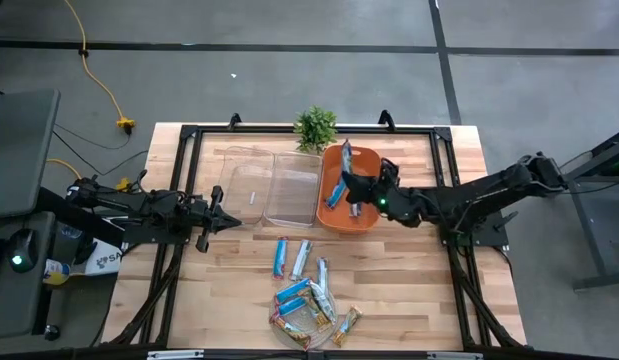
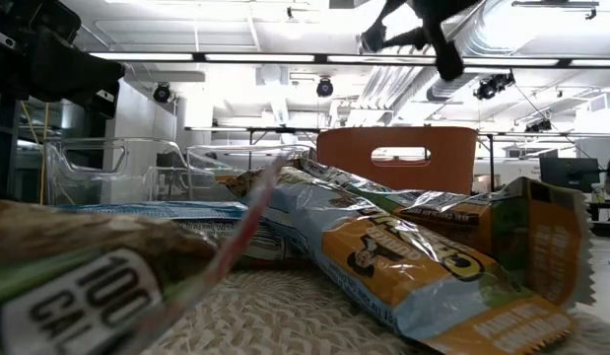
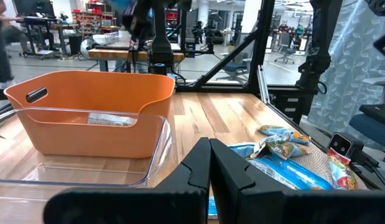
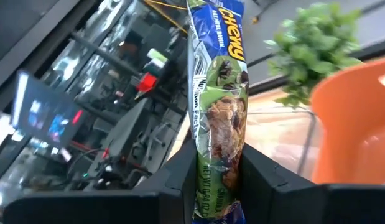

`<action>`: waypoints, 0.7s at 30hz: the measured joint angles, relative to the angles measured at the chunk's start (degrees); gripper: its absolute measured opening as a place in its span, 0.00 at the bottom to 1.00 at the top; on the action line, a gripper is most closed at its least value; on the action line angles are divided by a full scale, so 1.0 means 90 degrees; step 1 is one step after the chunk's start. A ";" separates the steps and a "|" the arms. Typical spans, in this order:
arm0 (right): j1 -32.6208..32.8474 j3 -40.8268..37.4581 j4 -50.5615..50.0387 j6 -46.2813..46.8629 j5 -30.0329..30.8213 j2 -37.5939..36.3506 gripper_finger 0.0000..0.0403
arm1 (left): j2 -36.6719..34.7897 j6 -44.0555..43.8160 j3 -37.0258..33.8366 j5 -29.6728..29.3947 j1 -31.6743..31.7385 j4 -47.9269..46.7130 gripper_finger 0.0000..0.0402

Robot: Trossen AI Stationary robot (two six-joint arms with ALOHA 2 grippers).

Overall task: Pick and place Granola Bars by type
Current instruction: Put the green granola bar into the orange bin

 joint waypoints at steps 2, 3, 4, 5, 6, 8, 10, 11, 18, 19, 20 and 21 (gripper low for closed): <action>-0.0079 -0.0230 0.0010 0.0366 -0.0080 -0.0002 0.20 | 0.0002 0.0001 -0.0002 -0.0001 -0.0002 0.0001 0.00; -0.0111 -0.0375 0.0026 0.0565 -0.0125 -0.0002 0.20 | 0.0001 0.0001 -0.0001 -0.0002 -0.0001 0.0000 0.00; -0.0149 -0.0532 0.0037 0.0751 -0.0188 -0.0001 0.20 | 0.0001 0.0000 -0.0001 -0.0001 -0.0001 0.0000 0.00; -0.0197 -0.0673 0.0033 0.0902 -0.0278 0.0002 0.20 | 0.0000 0.0001 -0.0001 -0.0002 -0.0001 0.0000 0.00; -0.0252 -0.0806 0.0064 0.1049 -0.0381 0.0005 0.20 | 0.0000 0.0000 -0.0002 0.0000 0.0000 0.0000 0.00; -0.0363 -0.1020 0.0159 0.1319 -0.0623 0.0003 0.20 | 0.0000 0.0001 -0.0001 -0.0001 -0.0002 0.0000 0.00; -0.0445 -0.1140 0.0197 0.1379 -0.0790 0.0002 0.18 | 0.0002 0.0002 -0.0002 -0.0002 -0.0002 0.0000 0.00; -0.0461 -0.1181 0.0235 0.1370 -0.0803 0.0005 0.17 | 0.0002 0.0000 0.0000 -0.0002 -0.0002 0.0000 0.00; -0.0511 -0.1196 0.0477 0.0862 -0.1198 0.0002 0.14 | 0.0002 0.0000 0.0000 0.0000 -0.0002 0.0000 0.00; -0.0511 -0.1197 0.0474 0.0804 -0.1251 0.0002 0.15 | 0.0000 0.0000 -0.0002 -0.0002 -0.0002 0.0000 0.00; -0.0511 -0.1196 0.0478 0.0783 -0.1293 0.0002 0.16 | 0.0000 0.0000 -0.0001 -0.0001 0.0000 0.0001 0.00; -0.0511 -0.1196 0.0479 0.0780 -0.1305 0.0002 0.17 | 0.0000 0.0000 0.0000 -0.0002 -0.0002 0.0002 0.00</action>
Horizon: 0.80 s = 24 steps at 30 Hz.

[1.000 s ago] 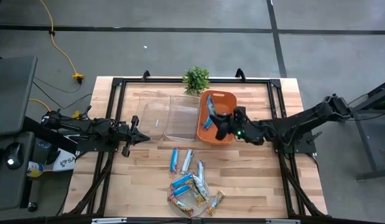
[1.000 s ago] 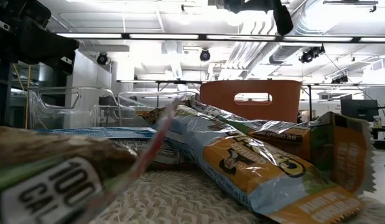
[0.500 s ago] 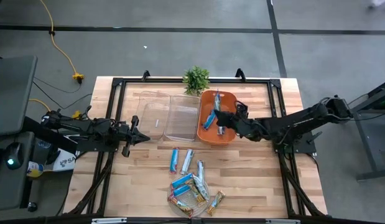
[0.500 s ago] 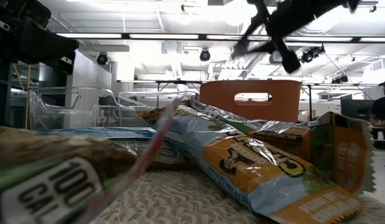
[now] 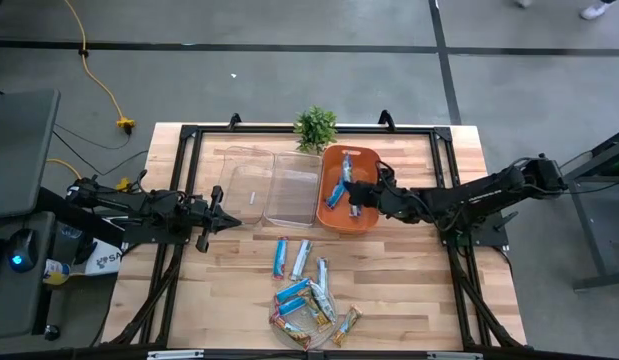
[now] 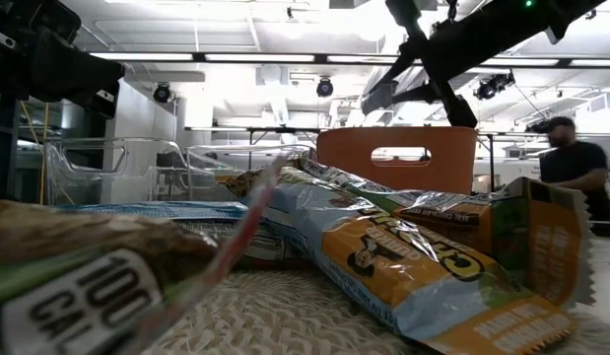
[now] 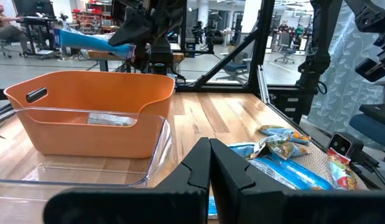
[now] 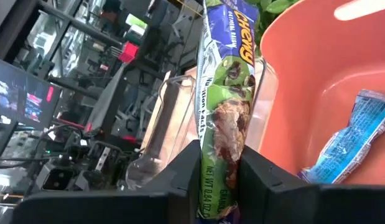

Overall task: Pick and place Granola Bars by type
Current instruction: Put the green granola bar into the orange bin

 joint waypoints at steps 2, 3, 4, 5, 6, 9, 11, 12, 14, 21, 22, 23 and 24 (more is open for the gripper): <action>0.0000 -0.0001 -0.0003 -0.0007 -0.0009 0.0000 0.20 | 0.0002 0.0001 -0.0002 0.0001 0.0001 -0.0002 0.00; 0.0000 0.0000 0.0000 -0.0014 -0.0009 0.0000 0.22 | 0.0000 0.0001 -0.0001 0.0000 0.0001 -0.0002 0.00; 0.0000 -0.0001 0.0005 -0.0020 -0.0009 0.0000 0.23 | 0.0000 0.0000 0.0000 0.0000 0.0000 -0.0002 0.00; 0.0000 -0.0001 0.0004 -0.0021 -0.0009 0.0000 0.25 | 0.0002 0.0000 0.0000 0.0001 0.0002 -0.0002 0.00; 0.0000 -0.0002 0.0004 -0.0023 -0.0011 0.0000 0.26 | 0.0000 0.0000 -0.0001 0.0001 0.0002 0.0000 0.00; 0.0000 0.0000 0.0004 -0.0073 -0.0009 0.0000 0.29 | 0.0001 0.0000 0.0000 0.0001 0.0002 -0.0001 0.00; 0.0000 -0.0001 0.0004 -0.0088 -0.0010 0.0000 0.31 | 0.0001 0.0001 0.0000 0.0002 0.0001 -0.0001 0.00; 0.0000 0.0000 0.0004 -0.0088 -0.0010 0.0000 0.31 | 0.0000 0.0002 -0.0002 0.0000 0.0001 0.0000 0.00; 0.0002 0.0000 0.0004 -0.0090 0.0017 0.0000 0.31 | 0.0002 0.0000 0.0000 0.0001 0.0002 -0.0002 0.00; 0.0002 0.0000 0.0132 -0.0207 0.0048 0.0000 0.31 | 0.0000 0.0002 0.0000 0.0002 0.0002 -0.0002 0.00; 0.0002 0.0000 0.0186 -0.0277 0.0069 0.0000 0.31 | 0.0000 0.0002 -0.0002 0.0000 0.0000 0.0000 0.00; 0.0002 0.0000 0.0251 -0.0377 0.0078 0.0000 0.31 | 0.0000 0.0000 -0.0001 0.0002 0.0002 -0.0002 0.00; 0.0002 -0.0001 0.0338 -0.0493 0.0087 0.0000 0.31 | 0.0000 0.0001 0.0000 0.0002 0.0000 -0.0002 0.00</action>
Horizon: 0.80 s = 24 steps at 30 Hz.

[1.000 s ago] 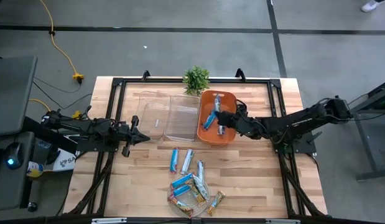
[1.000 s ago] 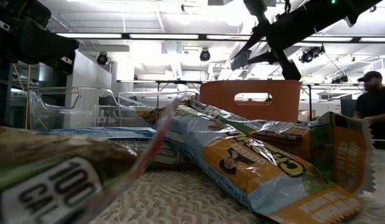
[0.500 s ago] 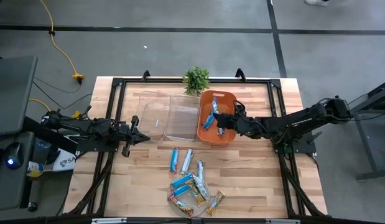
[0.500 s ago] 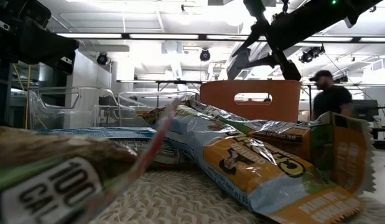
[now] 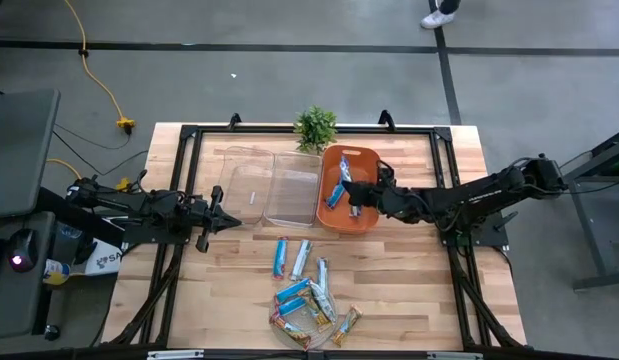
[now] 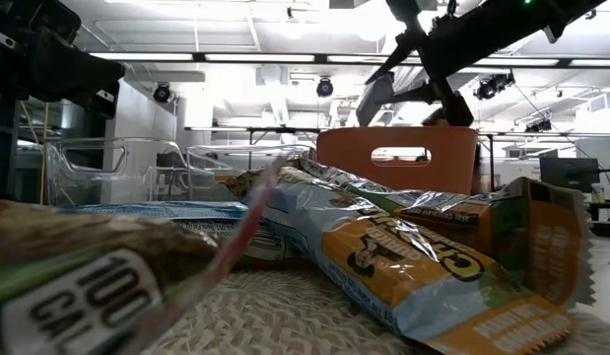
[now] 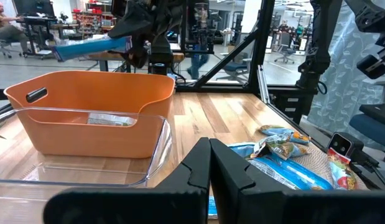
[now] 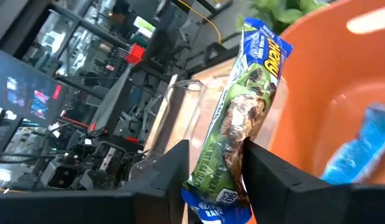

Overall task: Pick and place Granola Bars by type
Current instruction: Put the green granola bar into the orange bin

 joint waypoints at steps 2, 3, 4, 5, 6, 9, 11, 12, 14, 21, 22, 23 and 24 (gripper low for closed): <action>0.0000 0.0001 0.0184 -0.0213 0.0001 0.0000 0.31 | 0.0001 0.0000 -0.0002 -0.0002 0.0001 0.0000 0.00; 0.0000 0.0001 0.0248 -0.0311 0.0000 0.0000 0.31 | 0.0001 -0.0001 -0.0002 0.0000 0.0000 0.0002 0.00; 0.0000 0.0001 0.0285 -0.0387 -0.0005 0.0000 0.31 | 0.0000 -0.0001 0.0000 0.0000 0.0002 0.0000 0.00; 0.0000 0.0001 0.0315 -0.0460 -0.0017 0.0000 0.31 | 0.0000 0.0000 -0.0001 -0.0001 0.0002 0.0000 0.00; 0.0000 0.0001 0.0319 -0.0510 -0.0046 0.0000 0.31 | 0.0000 -0.0001 -0.0001 -0.0001 0.0000 0.0001 0.00; 0.0000 0.0001 0.0235 -0.0555 -0.0231 0.0000 0.31 | 0.0002 0.0002 -0.0001 -0.0002 0.0000 0.0001 0.00; 0.0000 0.0001 0.0154 -0.0734 -0.0381 0.0000 0.31 | 0.0000 0.0000 -0.0001 -0.0002 0.0001 0.0001 0.00; 0.0000 0.0001 0.0135 -0.0837 -0.0430 0.0000 0.31 | 0.0001 -0.0001 -0.0001 -0.0001 0.0000 0.0002 0.00; 0.0002 0.0001 0.0064 -0.0884 -0.0510 -0.0013 0.31 | 0.0000 0.0000 -0.0001 -0.0002 0.0002 0.0000 0.00; -0.0012 0.0001 -0.0661 -0.1165 -0.0571 -0.0424 0.31 | 0.0000 -0.0001 -0.0002 0.0000 0.0002 0.0002 0.00; -0.0012 0.0001 -0.0802 -0.1219 -0.0575 -0.0525 0.31 | 0.0000 -0.0001 0.0000 -0.0002 0.0000 0.0000 0.00; -0.0013 0.0001 -0.0944 -0.1255 -0.0588 -0.0637 0.31 | 0.0000 -0.0001 0.0000 -0.0001 0.0000 0.0002 0.00; -0.0022 0.0001 -0.1066 -0.1271 -0.0598 -0.0754 0.31 | 0.0002 -0.0001 0.0000 0.0000 0.0002 0.0002 0.00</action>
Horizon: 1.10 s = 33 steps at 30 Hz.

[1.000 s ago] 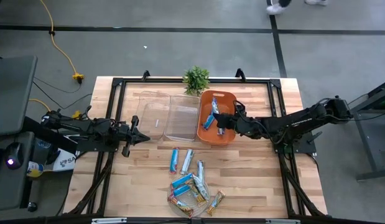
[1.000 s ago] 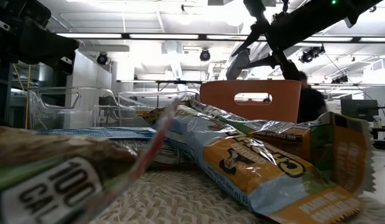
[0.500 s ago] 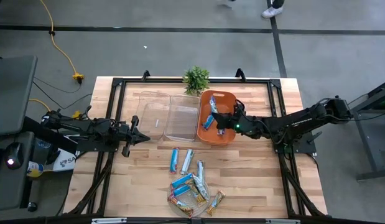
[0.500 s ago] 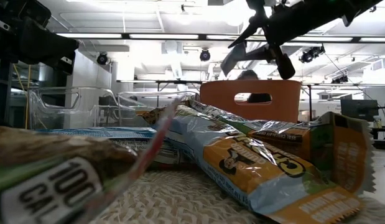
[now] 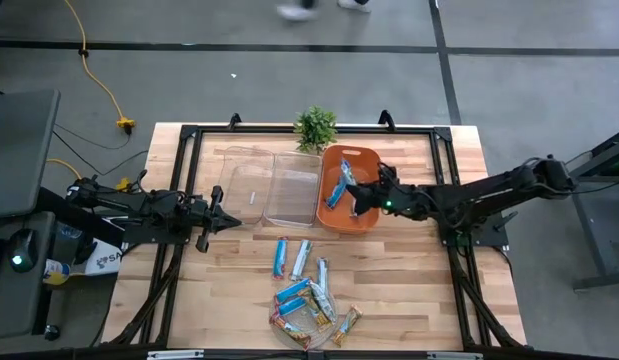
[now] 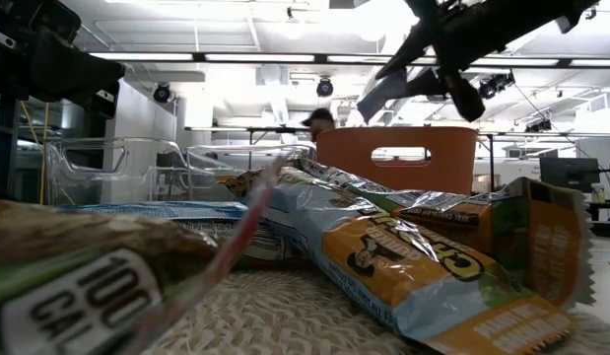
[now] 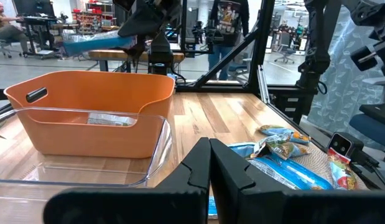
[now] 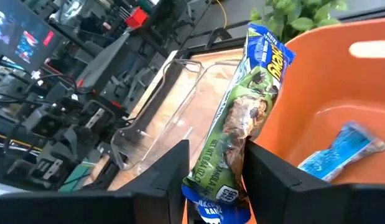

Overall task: Pick and place Granola Bars by type
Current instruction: Put the green granola bar into the orange bin, then put the yellow granola bar into the right transparent bin

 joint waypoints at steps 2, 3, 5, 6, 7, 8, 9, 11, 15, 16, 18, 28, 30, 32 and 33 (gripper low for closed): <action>-0.0002 0.0002 -0.0247 -0.0077 -0.0027 -0.0219 0.31 | -0.0001 0.0000 0.0000 -0.0001 -0.0001 -0.0002 0.00; -0.0002 0.0005 -0.0398 -0.0112 -0.0042 -0.0315 0.31 | -0.0002 0.0001 -0.0001 0.0000 -0.0001 0.0000 0.00; -0.0011 0.0137 -0.0984 -0.0121 -0.0085 -0.0470 0.31 | -0.0002 0.0001 0.0000 -0.0001 -0.0002 0.0000 0.00; -0.0037 0.0282 -0.1382 -0.0158 -0.0148 -0.0508 0.31 | -0.0001 0.0001 0.0000 -0.0001 -0.0001 -0.0001 0.00; -0.0071 0.0470 -0.1797 -0.0232 -0.0238 -0.0516 0.31 | 0.0000 0.0000 -0.0002 -0.0002 -0.0002 -0.0002 0.00; -0.0112 0.0679 -0.2237 -0.0304 -0.0340 -0.0515 0.31 | 0.0000 0.0002 -0.0002 -0.0002 -0.0002 -0.0002 0.00; -0.0157 0.0912 -0.2695 -0.0394 -0.0427 -0.0485 0.31 | -0.0001 0.0000 0.0000 -0.0002 -0.0001 -0.0002 0.00; -0.0275 0.1398 -0.3401 -0.0563 -0.0528 -0.0359 0.31 | 0.0000 0.0000 -0.0002 0.0000 0.0001 -0.0002 0.00; -0.0550 0.2341 -0.4588 -0.0825 -0.0606 -0.0036 0.31 | -0.0002 0.0000 0.0000 -0.0002 0.0000 -0.0002 0.00; -0.0624 0.2523 -0.4817 -0.0898 -0.0663 0.0062 0.31 | -0.0001 0.0000 -0.0002 -0.0001 -0.0001 -0.0002 0.00; -0.0770 0.2826 -0.5258 -0.1046 -0.0890 0.0308 0.31 | -0.0001 0.0001 -0.0002 -0.0002 -0.0001 -0.0002 0.00; -0.0969 0.3084 -0.5621 -0.1286 -0.1642 0.1168 0.31 | 0.0000 0.0000 -0.0001 -0.0002 0.0000 -0.0002 0.00; -0.0971 0.3084 -0.5610 -0.1392 -0.1632 0.1198 0.31 | -0.0001 0.0000 -0.0002 -0.0002 -0.0001 0.0000 0.00; -0.0971 0.3084 -0.5519 -0.1476 -0.1627 0.1191 0.31 | 0.0000 0.0000 0.0000 -0.0002 -0.0001 -0.0002 0.00; -0.0971 0.3084 -0.5427 -0.1598 -0.1635 0.1155 0.31 | 0.0000 0.0000 0.0000 -0.0002 0.0000 -0.0002 0.00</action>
